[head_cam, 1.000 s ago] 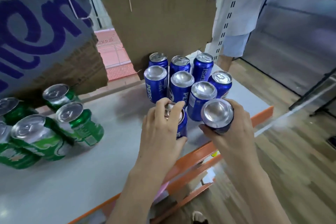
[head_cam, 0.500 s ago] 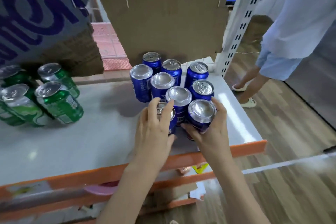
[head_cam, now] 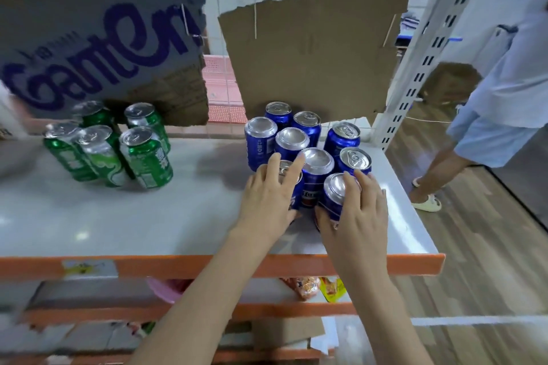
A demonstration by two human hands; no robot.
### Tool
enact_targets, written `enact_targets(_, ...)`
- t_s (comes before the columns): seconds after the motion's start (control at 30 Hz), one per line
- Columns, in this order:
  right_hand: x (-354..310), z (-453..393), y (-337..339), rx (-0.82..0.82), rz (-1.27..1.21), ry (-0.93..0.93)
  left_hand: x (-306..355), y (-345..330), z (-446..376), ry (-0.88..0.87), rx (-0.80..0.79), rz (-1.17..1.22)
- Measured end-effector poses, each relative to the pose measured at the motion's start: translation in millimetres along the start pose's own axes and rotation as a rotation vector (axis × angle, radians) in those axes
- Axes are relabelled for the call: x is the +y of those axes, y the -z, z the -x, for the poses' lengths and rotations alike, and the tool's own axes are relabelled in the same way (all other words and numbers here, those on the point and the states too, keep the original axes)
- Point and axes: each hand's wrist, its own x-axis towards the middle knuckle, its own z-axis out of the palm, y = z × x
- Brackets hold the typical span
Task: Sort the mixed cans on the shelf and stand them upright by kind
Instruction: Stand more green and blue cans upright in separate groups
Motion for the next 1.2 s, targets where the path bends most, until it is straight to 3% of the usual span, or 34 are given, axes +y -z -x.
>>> enact_targets(0.27, -85.1, 47.0, -16.4, -0.1, 0.049, 0.041, -75.6, 14.8, 107.2, 0.115, 0.092, 0.038)
enact_targets(0.33, -118.5, 68.1, -27.4, -0.159, 0.058, 0.068, -109.5, 22.0, 148.8, 0.202, -0.008, 0.012)
enact_targets(0.37, -136.7, 79.2, -33.4, -0.19, 0.054, 0.083, -128.0, 22.3, 169.1, 0.247, -0.082, 0.012)
enact_targets(0.47, -202.3, 111.8, -50.4, -0.284, 0.028, 0.094, -192.9, 28.8, 233.8, 0.359, -0.093, -0.03)
enact_targets(0.8, -425.8, 193.8, -91.4, -0.579, -0.021, 0.285, -387.2, 99.8, 405.5, 0.677, 0.047, -0.121)
enact_targets(1.0, -485.7, 195.7, -120.2, -0.51, -0.011, 0.338, -451.2, 102.4, 444.1, 0.764, 0.071, -0.079)
enact_targets(1.2, -545.1, 170.6, -156.7, -0.499, -0.095, 0.351, -514.1, 98.7, 432.1, 0.725, 0.08, 0.014)
